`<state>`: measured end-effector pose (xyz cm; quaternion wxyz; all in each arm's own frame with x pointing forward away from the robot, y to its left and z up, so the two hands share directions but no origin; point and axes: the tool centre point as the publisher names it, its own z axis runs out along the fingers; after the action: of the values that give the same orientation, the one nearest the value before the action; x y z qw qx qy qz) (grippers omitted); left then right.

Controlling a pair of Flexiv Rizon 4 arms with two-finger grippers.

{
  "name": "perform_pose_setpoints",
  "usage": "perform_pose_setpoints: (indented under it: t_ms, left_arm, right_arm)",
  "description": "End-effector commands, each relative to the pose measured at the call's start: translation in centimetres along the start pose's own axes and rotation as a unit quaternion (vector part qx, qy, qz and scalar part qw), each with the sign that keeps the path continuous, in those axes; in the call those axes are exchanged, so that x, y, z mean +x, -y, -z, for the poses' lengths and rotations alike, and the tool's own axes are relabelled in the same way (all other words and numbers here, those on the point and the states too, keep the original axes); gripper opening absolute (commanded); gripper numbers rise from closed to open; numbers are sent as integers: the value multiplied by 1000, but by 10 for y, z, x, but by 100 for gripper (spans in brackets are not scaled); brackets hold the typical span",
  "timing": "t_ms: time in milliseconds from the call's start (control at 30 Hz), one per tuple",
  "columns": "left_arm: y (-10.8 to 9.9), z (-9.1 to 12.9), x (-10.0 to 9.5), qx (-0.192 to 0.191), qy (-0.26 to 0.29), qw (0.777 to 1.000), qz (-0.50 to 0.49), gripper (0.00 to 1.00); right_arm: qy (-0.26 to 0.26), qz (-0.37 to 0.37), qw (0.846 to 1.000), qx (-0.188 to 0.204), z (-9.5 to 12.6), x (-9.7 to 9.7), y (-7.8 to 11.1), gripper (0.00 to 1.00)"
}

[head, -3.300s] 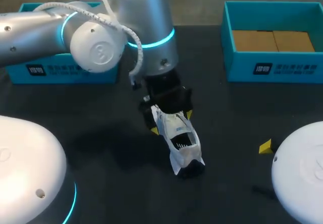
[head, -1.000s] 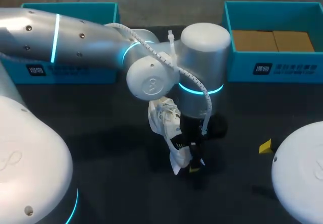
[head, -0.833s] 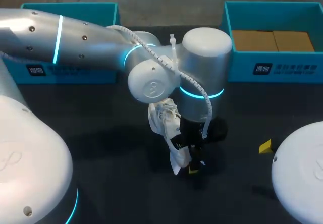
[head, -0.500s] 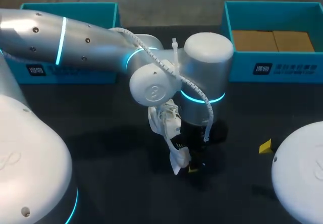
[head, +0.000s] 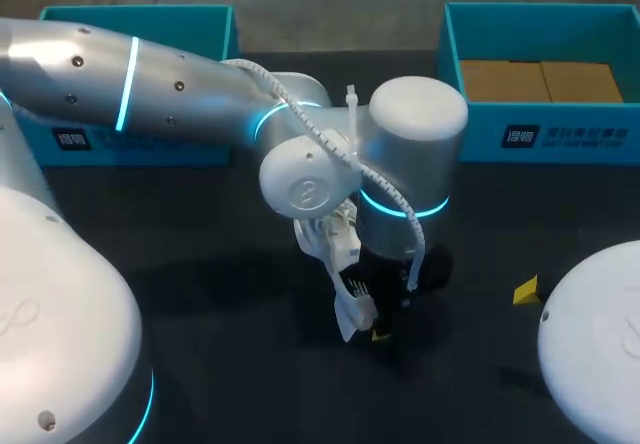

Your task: Take the shoe out of the shoebox, open the shoe tongue, remove and reinsert the insole, then place the shoe into the shoebox

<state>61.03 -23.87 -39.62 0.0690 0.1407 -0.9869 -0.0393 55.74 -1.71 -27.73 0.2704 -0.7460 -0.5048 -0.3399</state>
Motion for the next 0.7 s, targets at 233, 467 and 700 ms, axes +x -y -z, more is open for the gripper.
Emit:
perform_pose_setpoints:
  t_ms: [233,467,700]
  left_arm:
    - [-13,17,-6,17,8,1000,-16,0]
    - [-40,64,-37,30,13,998,-47,0]
    - [-70,107,-67,12,8,996,-85,0]
  right_arm:
    - [2,0,1000,-2,1,1,3,100]
    - [2,0,1000,-2,1,1,3,100]
    - [2,0,1000,-2,1,1,3,100]
